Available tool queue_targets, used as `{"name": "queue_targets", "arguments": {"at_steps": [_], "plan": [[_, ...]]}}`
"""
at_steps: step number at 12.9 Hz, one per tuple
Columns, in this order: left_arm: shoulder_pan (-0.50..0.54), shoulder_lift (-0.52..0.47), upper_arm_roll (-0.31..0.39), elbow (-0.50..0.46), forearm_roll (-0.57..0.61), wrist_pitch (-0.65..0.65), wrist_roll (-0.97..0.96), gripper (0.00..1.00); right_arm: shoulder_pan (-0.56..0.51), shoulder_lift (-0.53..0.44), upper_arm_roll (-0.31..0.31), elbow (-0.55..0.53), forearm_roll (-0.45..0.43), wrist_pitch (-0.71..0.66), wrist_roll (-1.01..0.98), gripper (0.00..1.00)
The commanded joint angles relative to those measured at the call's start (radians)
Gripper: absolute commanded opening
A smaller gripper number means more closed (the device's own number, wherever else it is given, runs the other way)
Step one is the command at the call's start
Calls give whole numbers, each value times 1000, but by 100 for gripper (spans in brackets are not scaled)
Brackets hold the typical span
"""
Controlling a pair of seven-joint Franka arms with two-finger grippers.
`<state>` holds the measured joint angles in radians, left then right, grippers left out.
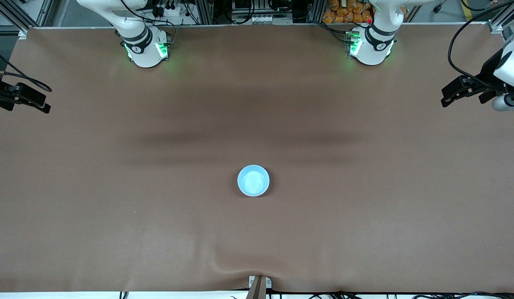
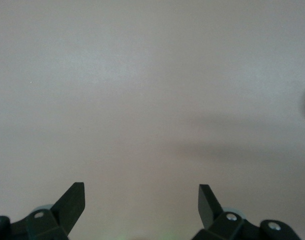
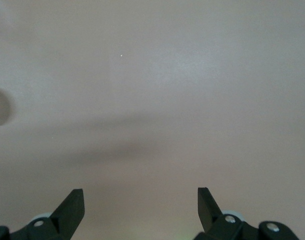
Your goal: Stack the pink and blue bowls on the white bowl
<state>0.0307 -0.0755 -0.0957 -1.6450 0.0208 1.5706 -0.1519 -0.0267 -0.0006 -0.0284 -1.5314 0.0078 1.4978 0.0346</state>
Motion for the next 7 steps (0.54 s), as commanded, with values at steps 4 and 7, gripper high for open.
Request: {"name": "queue_targets", "arguments": {"at_steps": [4, 7], "plan": [[9, -1, -1, 20, -12, -18, 18, 100, -21, 8, 15, -15, 9, 9, 10, 100], [11, 19, 1, 59, -13, -20, 15, 100, -25, 7, 13, -13, 9, 7, 8, 100]]}}
